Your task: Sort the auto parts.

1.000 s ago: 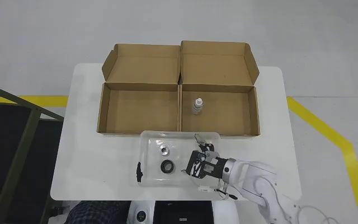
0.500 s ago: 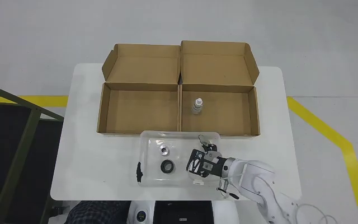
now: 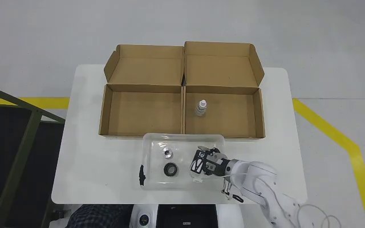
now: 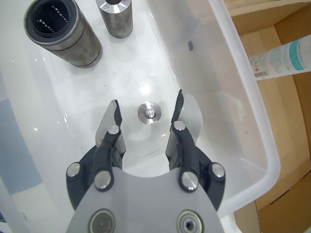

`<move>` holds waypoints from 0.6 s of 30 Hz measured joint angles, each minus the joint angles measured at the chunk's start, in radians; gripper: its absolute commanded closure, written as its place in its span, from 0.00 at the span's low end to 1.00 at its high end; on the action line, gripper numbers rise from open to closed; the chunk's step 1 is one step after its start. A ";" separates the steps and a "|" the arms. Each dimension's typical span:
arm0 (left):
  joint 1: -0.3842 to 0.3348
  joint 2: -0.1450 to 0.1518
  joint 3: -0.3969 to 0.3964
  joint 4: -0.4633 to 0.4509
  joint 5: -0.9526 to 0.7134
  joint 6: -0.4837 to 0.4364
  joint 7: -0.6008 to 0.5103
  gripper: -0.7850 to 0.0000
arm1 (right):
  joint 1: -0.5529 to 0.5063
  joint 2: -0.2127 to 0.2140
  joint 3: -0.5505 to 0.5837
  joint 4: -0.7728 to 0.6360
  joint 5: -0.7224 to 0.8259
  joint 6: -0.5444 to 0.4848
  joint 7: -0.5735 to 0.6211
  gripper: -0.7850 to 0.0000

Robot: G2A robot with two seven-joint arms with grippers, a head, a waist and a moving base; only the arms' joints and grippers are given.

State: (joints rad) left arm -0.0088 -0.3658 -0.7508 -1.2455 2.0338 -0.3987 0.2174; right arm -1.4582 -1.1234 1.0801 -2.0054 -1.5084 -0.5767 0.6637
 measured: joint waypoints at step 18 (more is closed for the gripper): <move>0.000 0.000 0.000 0.000 0.000 0.000 0.000 0.00 | -0.013 0.003 -0.033 -0.048 -0.043 0.000 -0.015 1.00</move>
State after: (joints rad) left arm -0.0088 -0.3658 -0.7508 -1.2455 2.0338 -0.3987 0.2174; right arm -1.4708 -1.1201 1.0469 -2.0536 -1.5518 -0.5767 0.6483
